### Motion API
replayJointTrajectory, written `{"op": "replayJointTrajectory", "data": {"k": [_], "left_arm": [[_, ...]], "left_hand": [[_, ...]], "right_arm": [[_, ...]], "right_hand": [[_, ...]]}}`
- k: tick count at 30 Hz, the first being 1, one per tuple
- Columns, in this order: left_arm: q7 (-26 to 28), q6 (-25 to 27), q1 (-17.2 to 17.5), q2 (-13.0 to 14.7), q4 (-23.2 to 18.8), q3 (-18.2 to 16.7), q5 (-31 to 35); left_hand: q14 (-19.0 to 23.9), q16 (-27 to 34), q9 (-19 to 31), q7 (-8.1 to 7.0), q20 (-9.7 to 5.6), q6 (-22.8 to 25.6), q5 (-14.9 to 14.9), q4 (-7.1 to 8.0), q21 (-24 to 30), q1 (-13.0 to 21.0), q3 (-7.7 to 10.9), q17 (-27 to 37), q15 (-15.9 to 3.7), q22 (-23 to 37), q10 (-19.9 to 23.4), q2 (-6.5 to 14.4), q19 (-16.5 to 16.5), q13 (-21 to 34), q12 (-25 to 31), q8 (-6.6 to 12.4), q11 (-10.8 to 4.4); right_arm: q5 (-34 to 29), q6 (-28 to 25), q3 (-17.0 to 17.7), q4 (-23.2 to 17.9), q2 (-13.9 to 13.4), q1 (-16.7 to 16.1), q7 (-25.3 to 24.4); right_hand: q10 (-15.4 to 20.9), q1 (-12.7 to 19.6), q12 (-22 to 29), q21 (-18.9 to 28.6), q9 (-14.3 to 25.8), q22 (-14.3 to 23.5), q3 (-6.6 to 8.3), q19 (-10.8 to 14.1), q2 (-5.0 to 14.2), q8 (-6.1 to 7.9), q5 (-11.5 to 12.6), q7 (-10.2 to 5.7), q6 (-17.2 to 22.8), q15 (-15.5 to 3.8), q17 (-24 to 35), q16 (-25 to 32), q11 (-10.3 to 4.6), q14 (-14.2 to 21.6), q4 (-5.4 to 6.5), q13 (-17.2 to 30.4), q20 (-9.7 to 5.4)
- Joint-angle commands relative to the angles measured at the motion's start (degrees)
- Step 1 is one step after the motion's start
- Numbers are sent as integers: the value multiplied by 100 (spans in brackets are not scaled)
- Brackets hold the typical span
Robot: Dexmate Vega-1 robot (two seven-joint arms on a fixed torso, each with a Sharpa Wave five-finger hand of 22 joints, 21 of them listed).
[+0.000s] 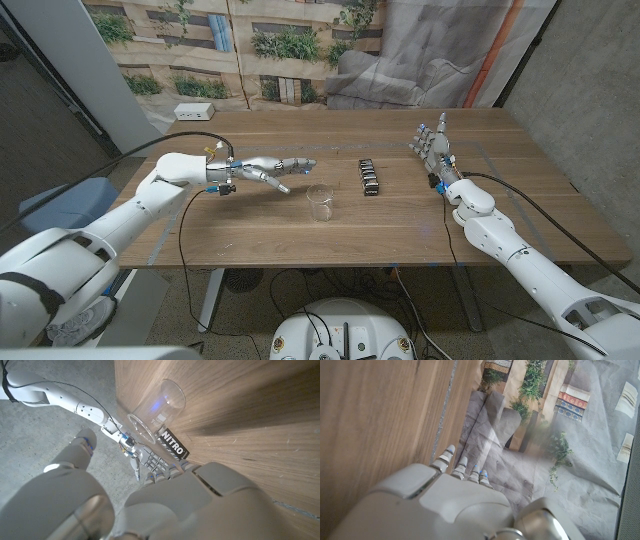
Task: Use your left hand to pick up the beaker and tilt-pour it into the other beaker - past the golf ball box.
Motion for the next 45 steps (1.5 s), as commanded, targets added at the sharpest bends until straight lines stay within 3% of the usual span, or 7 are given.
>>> {"op": "replayJointTrajectory", "data": {"k": [1, 6, 17, 20, 33, 39, 45], "left_arm": [[629, -201, 385, 189, -284, -46, 233], [811, -432, 434, 189, -291, -6, 433], [1480, -390, 658, 231, -548, 49, 834], [1671, -342, 740, 257, -658, 58, 950], [2352, 112, 996, 307, -1007, 41, 1161], [2628, 707, 1165, 362, -1301, 6, 1076], [2659, 837, 1175, 316, -1329, 38, 1042]], "left_hand": [[-995, -18, 32, 29, -53, -1138, -5, 36, 29, 85, -1, 11, 24, 12, -1014, 4, -1108, 10, -7, 6, 38], [-993, -4, 32, 88, -21, -1140, -6, 38, 48, 103, -1, 11, 49, 12, -1014, 8, -1097, 10, 10, 23, 97], [-924, 37, 33, 159, 26, -1132, -5, 40, 82, 148, 7, 9, 67, 11, -949, 24, -1047, 11, 57, 57, 140], [-845, 64, 34, 252, 40, -1086, -5, 39, 103, 177, 9, 8, 63, 11, -852, 27, -993, 12, 97, 91, 163], [-604, 121, 41, 349, 93, -927, -4, 35, 128, 249, 4, 9, 62, 10, -606, 16, -883, 22, 176, 178, 209], [-464, 146, 43, 363, 101, -867, -3, 33, 148, 285, -1, 10, 44, 10, -461, 5, -789, 27, 214, 208, 169], [-209, 185, 46, 354, 68, -815, -3, 30, 146, 346, -10, 12, -4, 9, -218, -10, -714, 30, 268, 235, 112]], "right_arm": [[0, -2, 1, -4, -1, 0, -2], [1, -2, 1, -2, -2, 1, 1], [1, -2, 2, -4, -1, 0, -3], [0, -1, 1, -2, 0, 1, -3], [0, 1, 1, 0, 0, 0, -2], [0, 1, 2, 0, -1, 0, -1], [1, 2, 1, 2, -1, 1, 2]], "right_hand": [[-27, 14, 33, 39, 9, 26, -33, -16, 515, 29, 32, -4, -47, -107, 8, 18, -16, -24, 6, 29, 33], [-25, 14, 34, 37, 9, 26, -33, -19, 515, 32, 32, -14, -39, -103, 9, 19, -3, -22, 6, 29, 33], [-22, 15, 35, 38, 8, 26, -33, -18, 515, 31, 32, -5, -41, -103, 8, 19, -7, -21, 6, 29, 29], [-19, 15, 36, 38, 8, 26, -33, -19, 514, 34, 32, -6, -34, -107, 8, 18, -8, -23, 6, 29, 31], [-22, 14, 35, 39, 8, 26, -34, -16, 513, 27, 32, -18, -50, -101, 8, 19, -12, -20, 6, 29, 31], [-23, 14, 35, 39, 8, 26, -34, -16, 513, 30, 32, -9, -43, -110, 8, 16, -14, -28, 6, 29, 29], [-19, 14, 36, 39, 8, 26, -34, -15, 513, 28, 32, -9, -48, -108, 8, 18, -2, -23, 6, 29, 27]]}}
